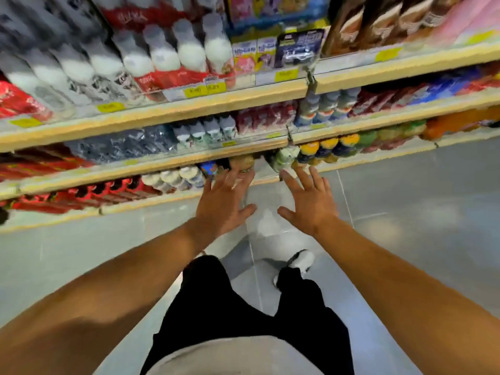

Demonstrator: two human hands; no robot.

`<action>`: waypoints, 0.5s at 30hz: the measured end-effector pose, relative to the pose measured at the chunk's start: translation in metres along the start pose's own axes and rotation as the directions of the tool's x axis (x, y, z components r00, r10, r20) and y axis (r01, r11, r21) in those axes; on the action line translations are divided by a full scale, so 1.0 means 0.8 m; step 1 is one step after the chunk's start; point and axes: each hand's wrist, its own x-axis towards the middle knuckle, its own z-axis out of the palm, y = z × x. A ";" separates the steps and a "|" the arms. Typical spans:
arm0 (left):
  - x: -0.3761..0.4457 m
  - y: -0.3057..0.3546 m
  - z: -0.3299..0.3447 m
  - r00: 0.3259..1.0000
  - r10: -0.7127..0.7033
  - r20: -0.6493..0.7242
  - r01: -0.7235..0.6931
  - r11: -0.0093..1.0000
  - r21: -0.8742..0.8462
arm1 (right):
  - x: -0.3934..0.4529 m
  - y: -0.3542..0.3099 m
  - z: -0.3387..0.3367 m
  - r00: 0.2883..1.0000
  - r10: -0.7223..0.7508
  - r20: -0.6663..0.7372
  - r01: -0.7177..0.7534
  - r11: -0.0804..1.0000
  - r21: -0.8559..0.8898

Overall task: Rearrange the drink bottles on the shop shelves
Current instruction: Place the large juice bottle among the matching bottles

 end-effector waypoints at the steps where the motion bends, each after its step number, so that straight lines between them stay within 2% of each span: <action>1: 0.002 0.011 0.004 0.999 -0.034 0.009 0.034 0.999 0.000 | 0.006 0.016 -0.001 0.999 -0.029 0.018 0.030 0.999 -0.019; 8: 0.034 0.030 0.071 0.965 -0.262 -0.015 0.262 0.965 -0.021 | 0.082 0.078 0.034 0.982 -0.187 0.033 0.188 0.980 -0.057; 12: 0.074 -0.001 0.157 0.955 -0.288 -0.067 0.281 0.955 -0.099 | 0.159 0.086 0.113 0.971 -0.237 -0.040 0.236 0.971 -0.042; 15: 0.116 -0.038 0.241 0.935 -0.333 -0.123 0.325 0.942 -0.085 | 0.227 0.088 0.191 0.955 -0.282 -0.089 0.280 0.959 -0.034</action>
